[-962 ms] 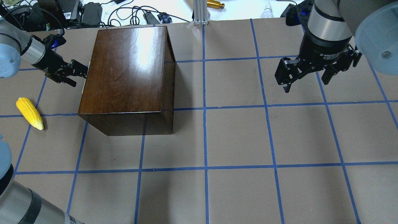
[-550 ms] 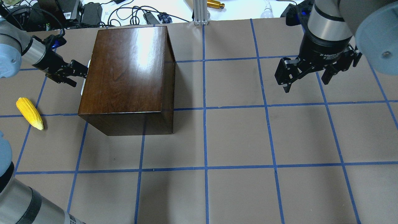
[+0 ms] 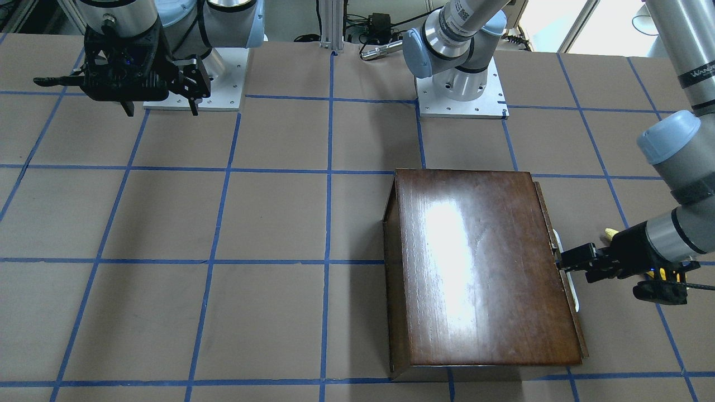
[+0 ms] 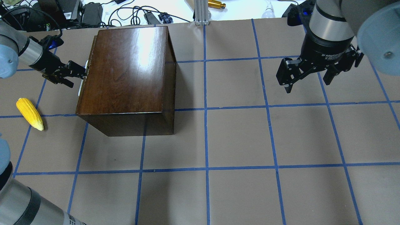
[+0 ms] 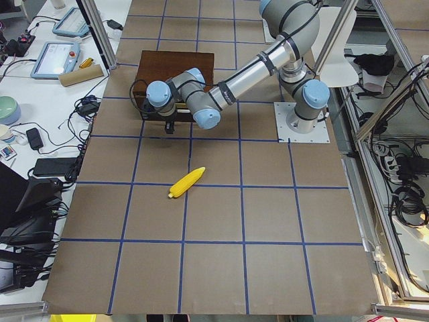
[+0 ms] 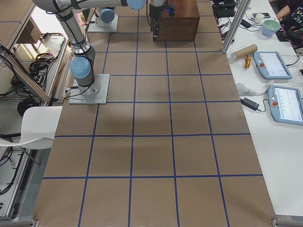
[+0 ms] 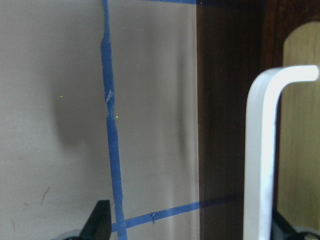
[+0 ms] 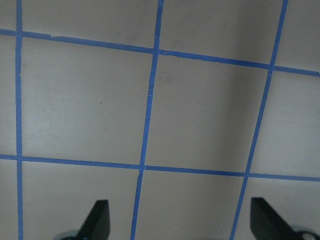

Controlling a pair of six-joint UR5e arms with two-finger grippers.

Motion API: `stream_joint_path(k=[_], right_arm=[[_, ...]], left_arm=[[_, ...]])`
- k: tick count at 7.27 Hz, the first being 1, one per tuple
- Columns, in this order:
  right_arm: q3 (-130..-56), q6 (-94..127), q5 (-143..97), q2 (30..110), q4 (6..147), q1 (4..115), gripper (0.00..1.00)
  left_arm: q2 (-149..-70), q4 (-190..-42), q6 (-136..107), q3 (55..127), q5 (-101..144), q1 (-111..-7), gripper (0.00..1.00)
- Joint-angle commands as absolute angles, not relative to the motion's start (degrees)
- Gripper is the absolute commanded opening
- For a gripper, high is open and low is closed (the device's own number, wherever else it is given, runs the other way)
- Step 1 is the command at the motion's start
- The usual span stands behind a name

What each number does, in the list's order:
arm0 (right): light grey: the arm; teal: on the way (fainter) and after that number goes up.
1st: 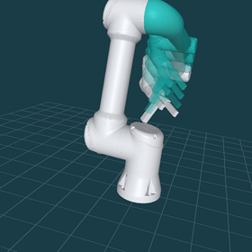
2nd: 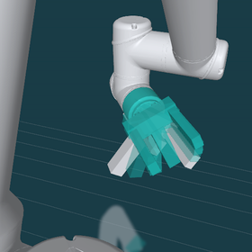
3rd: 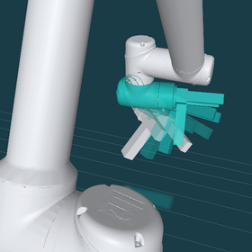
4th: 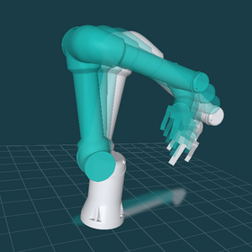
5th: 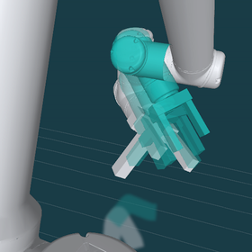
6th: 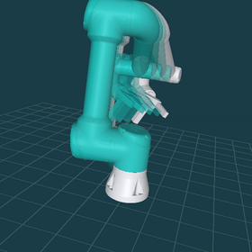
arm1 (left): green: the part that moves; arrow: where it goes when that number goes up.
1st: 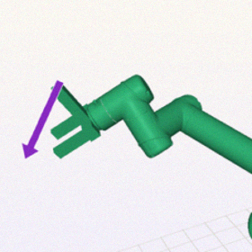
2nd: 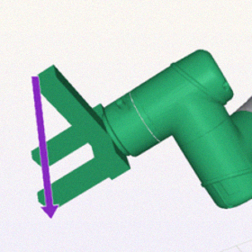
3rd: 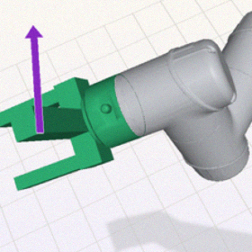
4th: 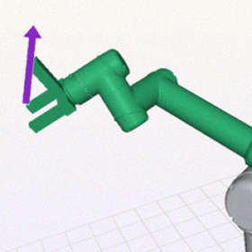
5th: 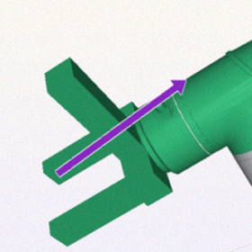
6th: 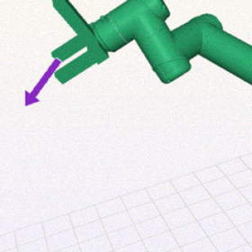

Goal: Open drawer and put corn inside
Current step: 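Pull the drawer handle outward with the left gripper to open it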

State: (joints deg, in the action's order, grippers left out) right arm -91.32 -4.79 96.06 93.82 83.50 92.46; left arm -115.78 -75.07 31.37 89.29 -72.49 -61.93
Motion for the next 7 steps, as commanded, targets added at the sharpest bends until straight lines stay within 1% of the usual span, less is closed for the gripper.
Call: stream_joint_path(k=[1,7], right_arm=[[-91.3,-4.8,96.0,93.8,83.5,92.5,1.0],[-91.3,-4.8,96.1,93.9,83.5,92.5,1.0]], left_arm=[[-115.8,-75.1,31.6,89.3,-72.4,-59.8,1.0],[-115.8,-75.0,32.4,89.0,-74.5,-59.3,1.0]])
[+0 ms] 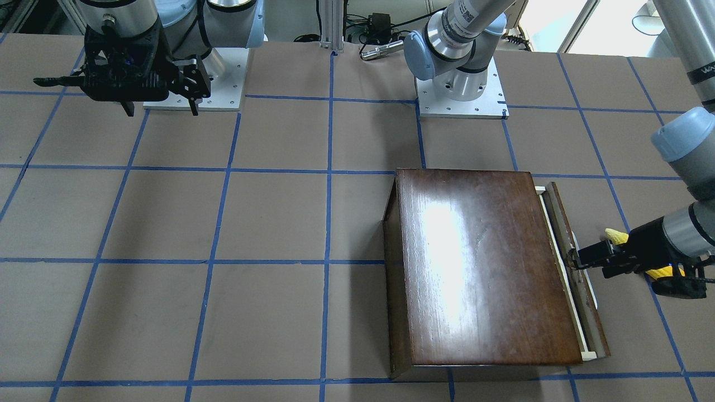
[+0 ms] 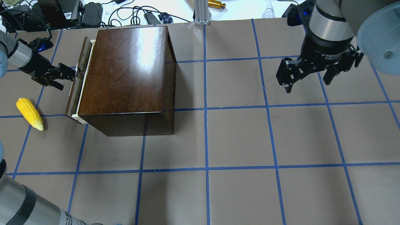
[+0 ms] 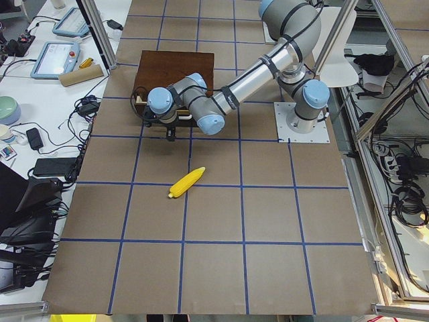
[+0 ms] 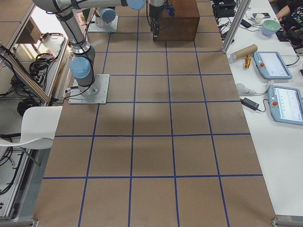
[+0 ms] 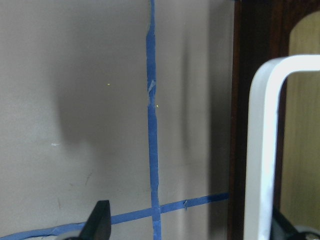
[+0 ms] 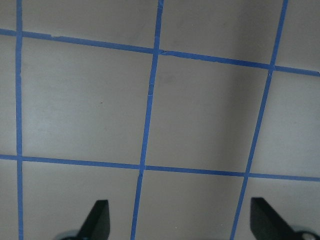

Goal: Open drawer and put corn inside
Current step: 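Pull the drawer handle outward with the left gripper to open it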

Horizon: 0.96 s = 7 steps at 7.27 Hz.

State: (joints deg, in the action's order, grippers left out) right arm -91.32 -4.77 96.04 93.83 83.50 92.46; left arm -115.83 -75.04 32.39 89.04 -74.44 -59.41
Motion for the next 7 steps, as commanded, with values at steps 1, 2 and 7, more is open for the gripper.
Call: stream_joint_path(k=[1,2,7], right_arm=[[-91.3,-4.7,96.1,93.9,83.5,92.5,1.0],[-91.3,-4.7,96.1,93.8,83.5,92.5,1.0],[-91.3,-4.7,96.1,93.8,83.5,92.5,1.0]], left_arm=[[-115.8,-75.0,32.4,89.1,-74.5,-57.9,1.0],[-115.8,-75.0,32.4,89.1,-74.5,-56.1,1.0],[-115.7,-75.0,33.1,89.0,-74.5,-55.3,1.0]])
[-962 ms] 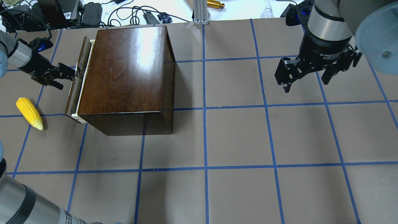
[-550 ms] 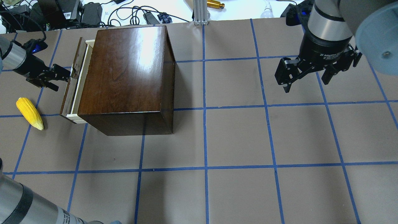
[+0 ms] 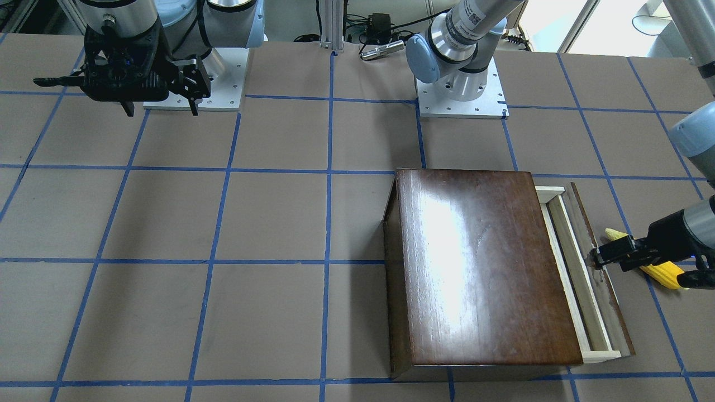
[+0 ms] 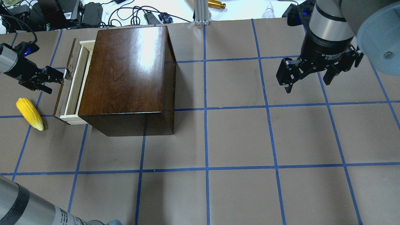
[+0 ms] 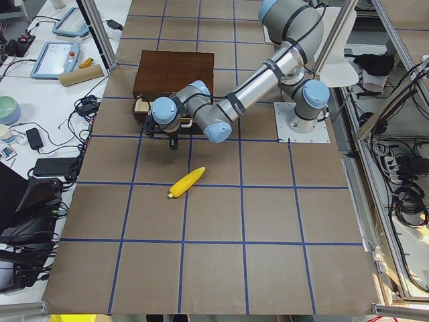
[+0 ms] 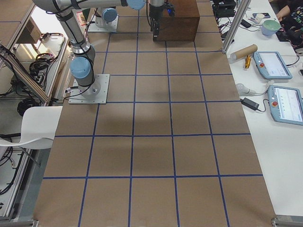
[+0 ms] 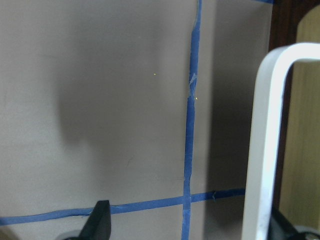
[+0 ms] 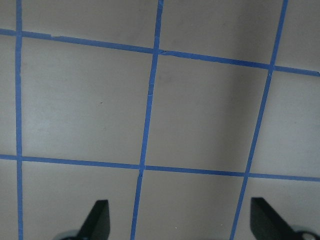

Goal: Open drawer and put corn inside
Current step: 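Pull the drawer handle outward with the left gripper to open it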

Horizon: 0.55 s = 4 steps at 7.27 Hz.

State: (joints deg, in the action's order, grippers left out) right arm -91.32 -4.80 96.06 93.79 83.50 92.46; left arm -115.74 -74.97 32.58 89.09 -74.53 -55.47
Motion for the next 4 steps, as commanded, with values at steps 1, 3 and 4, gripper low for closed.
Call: stream_joint_path(k=[1,3,4], right_arm=[[-91.3,-4.8,96.1,93.8,83.5,92.5,1.0],[-91.3,-4.7,96.0,93.8,83.5,92.5,1.0],[-91.3,-4.7,96.1,93.9,83.5,92.5,1.0]], left_arm=[[-115.6,-75.0,33.7,89.0,-74.5,-54.2,1.0],[-115.8,-74.9,38.0,89.0,-74.5,-51.4,1.0],[-115.8,-74.9,38.1,89.0,-74.5,-51.3,1.0]])
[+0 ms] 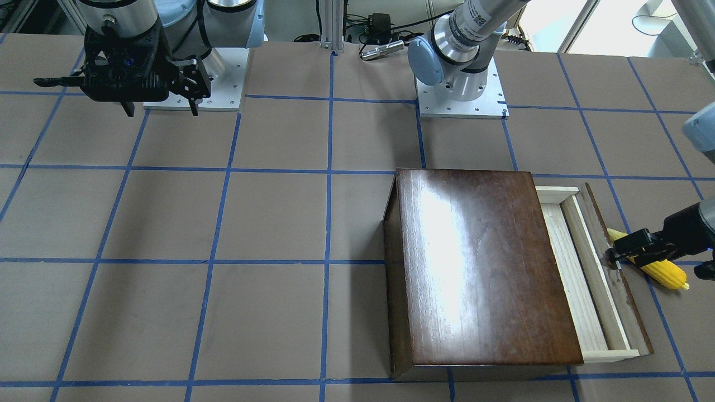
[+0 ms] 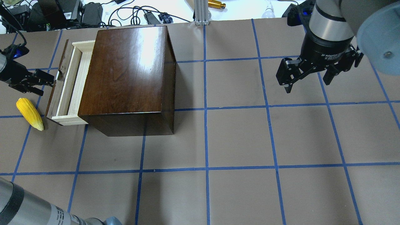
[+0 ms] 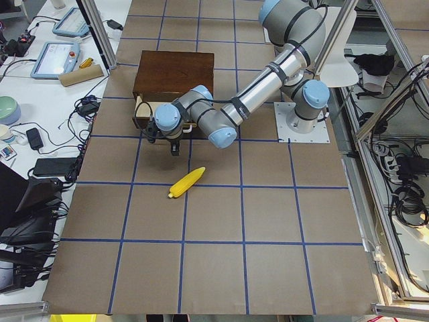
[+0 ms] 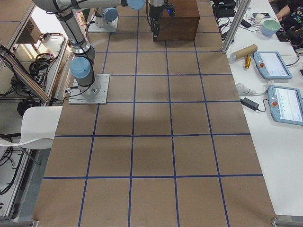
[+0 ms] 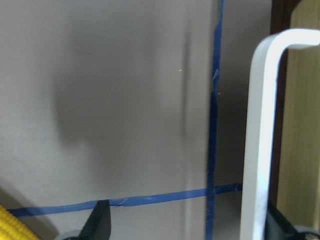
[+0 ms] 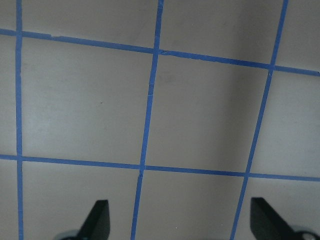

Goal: Open drawer and put corn inside
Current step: 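Pull the drawer handle outward with the left gripper to open it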

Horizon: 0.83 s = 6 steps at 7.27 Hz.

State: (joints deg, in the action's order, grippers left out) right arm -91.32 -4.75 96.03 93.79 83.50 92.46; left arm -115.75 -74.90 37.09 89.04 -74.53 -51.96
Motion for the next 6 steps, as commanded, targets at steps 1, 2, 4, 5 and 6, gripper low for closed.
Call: stream_joint_path(k=[1,2,4,5,6], right_arm=[[-91.3,-4.8,96.1,93.9,83.5,92.5,1.0],[-91.3,-4.8,96.1,93.8,83.5,92.5,1.0],[-91.3,-4.8,96.0,93.9,83.5,92.5,1.0],[-91.3,-4.8,96.0,93.9,83.5,92.5,1.0],[-91.3,-4.7,96.1,93.9,83.5,92.5,1.0]], left_arm=[[-115.8,-74.9,38.1,88.8,-74.5,-51.2,1.0],[-115.8,-75.0,38.1,88.7,-74.5,-51.2,1.0],[-115.7,-75.0,38.1,88.6,-74.6,-51.2,1.0],[-115.7,-75.1,38.1,88.6,-74.6,-50.5,1.0],[-115.6,-75.1,38.1,88.6,-74.6,-50.4,1.0]])
